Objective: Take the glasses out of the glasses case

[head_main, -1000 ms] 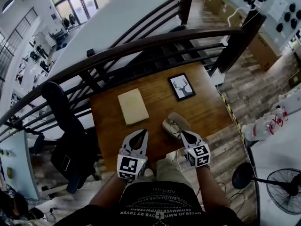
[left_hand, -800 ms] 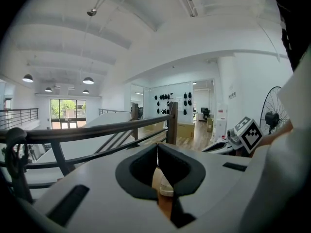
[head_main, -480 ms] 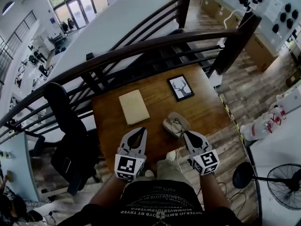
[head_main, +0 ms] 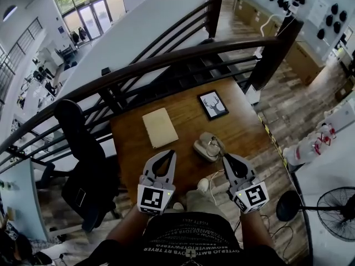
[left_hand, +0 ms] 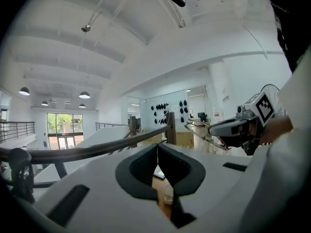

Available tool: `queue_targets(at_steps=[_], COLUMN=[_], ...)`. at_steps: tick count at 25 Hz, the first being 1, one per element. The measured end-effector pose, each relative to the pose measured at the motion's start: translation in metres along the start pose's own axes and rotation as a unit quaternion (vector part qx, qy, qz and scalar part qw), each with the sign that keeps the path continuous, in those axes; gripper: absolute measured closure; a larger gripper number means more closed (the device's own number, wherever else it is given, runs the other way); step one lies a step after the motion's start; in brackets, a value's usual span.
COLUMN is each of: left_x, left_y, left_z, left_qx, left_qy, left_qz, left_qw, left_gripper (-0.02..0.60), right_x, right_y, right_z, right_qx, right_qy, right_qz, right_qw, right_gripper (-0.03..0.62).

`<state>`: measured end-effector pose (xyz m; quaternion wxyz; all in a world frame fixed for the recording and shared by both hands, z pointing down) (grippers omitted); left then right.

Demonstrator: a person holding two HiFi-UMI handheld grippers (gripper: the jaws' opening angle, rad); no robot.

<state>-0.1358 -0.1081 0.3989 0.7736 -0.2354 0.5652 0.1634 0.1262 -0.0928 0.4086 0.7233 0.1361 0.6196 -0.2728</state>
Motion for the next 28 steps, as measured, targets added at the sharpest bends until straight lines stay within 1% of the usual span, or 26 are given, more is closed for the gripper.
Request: queue_targets(at_steps=[6, 10, 15, 19, 24, 28], left_x=[0.011, 0.012, 0.013, 0.011, 0.011, 0.012], left_y=[0.014, 0.022, 0.033, 0.036, 0.028, 0.012], left_z=[0.0, -0.003, -0.003, -0.001, 0.001, 0.0], left_qx=[-0.002, -0.001, -0.002, -0.007, -0.013, -0.015], left_qy=[-0.011, -0.017, -0.005, -0.003, -0.001, -0.003], left_qz=[0.019, 0.023, 0.035, 0.033, 0.034, 0.031], left_qw=[0.9998, 0.9996, 0.9994, 0.9994, 0.9993, 0.9994], left_gripper=[0.552, 0.552, 0.552, 0.552, 0.552, 0.552], right_x=[0.018, 0.023, 0.02, 0.017, 0.012, 0.01], right_y=[0.018, 0.023, 0.029, 0.031, 0.03, 0.025], right_z=[-0.015, -0.024, -0.034, -0.037, -0.032, -0.02], right_qx=[-0.007, -0.015, -0.018, -0.02, -0.022, -0.021], right_qy=[0.014, 0.022, 0.029, 0.033, 0.029, 0.03], right_qz=[0.035, 0.044, 0.039, 0.037, 0.029, 0.015], right_qw=[0.999, 0.999, 0.999, 0.999, 0.999, 0.999], right_gripper=[0.568, 0.568, 0.568, 0.568, 0.568, 0.568])
Point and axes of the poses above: the fingertips, and each gripper's own axes: y backward along the fingers, z to its right, x out of its top, the point moved 9 cm from there along y, backward along the fingers, and after that the axes turned 11 degrees about -y, right-handed, at the moved point
